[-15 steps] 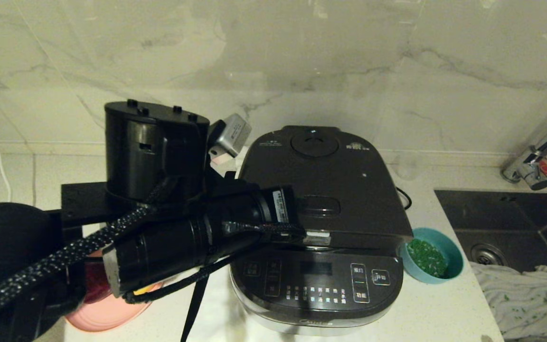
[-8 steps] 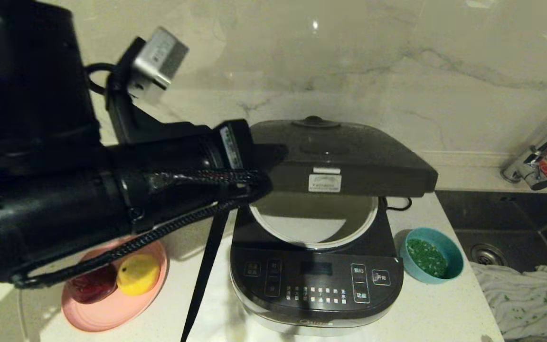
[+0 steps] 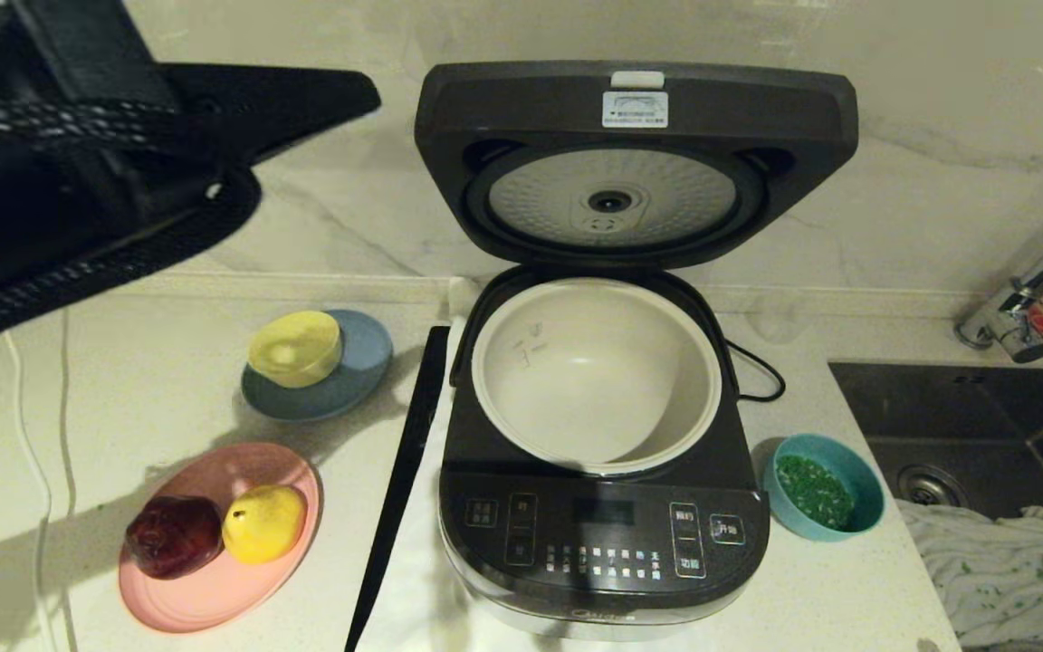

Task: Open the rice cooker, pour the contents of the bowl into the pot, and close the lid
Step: Open the rice cooker

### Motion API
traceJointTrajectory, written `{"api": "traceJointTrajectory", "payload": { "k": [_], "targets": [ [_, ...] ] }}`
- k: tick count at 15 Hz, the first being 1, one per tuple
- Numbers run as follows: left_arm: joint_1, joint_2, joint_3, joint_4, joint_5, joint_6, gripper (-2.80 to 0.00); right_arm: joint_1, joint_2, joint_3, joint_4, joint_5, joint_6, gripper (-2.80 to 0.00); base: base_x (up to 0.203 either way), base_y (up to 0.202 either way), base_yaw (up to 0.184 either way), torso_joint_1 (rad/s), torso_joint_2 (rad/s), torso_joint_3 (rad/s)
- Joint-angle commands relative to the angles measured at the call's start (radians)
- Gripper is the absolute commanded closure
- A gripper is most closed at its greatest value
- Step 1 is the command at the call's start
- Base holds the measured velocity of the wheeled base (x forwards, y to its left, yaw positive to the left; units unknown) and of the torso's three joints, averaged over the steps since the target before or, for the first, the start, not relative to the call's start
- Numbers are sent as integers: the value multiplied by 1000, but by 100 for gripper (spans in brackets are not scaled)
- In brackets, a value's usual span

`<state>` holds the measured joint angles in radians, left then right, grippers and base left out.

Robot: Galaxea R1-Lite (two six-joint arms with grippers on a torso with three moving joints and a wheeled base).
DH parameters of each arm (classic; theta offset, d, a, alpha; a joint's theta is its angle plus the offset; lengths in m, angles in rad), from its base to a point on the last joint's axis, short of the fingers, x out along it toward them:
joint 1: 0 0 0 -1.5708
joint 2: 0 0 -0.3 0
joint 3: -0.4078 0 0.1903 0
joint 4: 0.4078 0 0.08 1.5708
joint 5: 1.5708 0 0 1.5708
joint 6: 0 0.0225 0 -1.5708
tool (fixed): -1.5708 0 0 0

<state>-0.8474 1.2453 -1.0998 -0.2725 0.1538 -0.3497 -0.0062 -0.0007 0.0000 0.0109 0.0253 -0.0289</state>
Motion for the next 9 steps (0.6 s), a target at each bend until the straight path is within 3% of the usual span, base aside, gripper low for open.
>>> {"api": "traceJointTrajectory", "payload": {
  "k": [1, 5, 9],
  "targets": [
    [1, -59, 7, 72, -12, 10, 0, 0, 1, 2, 0, 1, 0, 0, 0, 0, 0, 0, 0, 0],
    [-1, -57, 136, 145, -207, 19, 0, 0, 1, 2, 0, 1, 0, 0, 0, 0, 0, 0, 0, 0],
    [-1, 73, 161, 119, -212, 61, 0, 0, 1, 2, 0, 1, 0, 0, 0, 0, 0, 0, 0, 0]
  ]
}}
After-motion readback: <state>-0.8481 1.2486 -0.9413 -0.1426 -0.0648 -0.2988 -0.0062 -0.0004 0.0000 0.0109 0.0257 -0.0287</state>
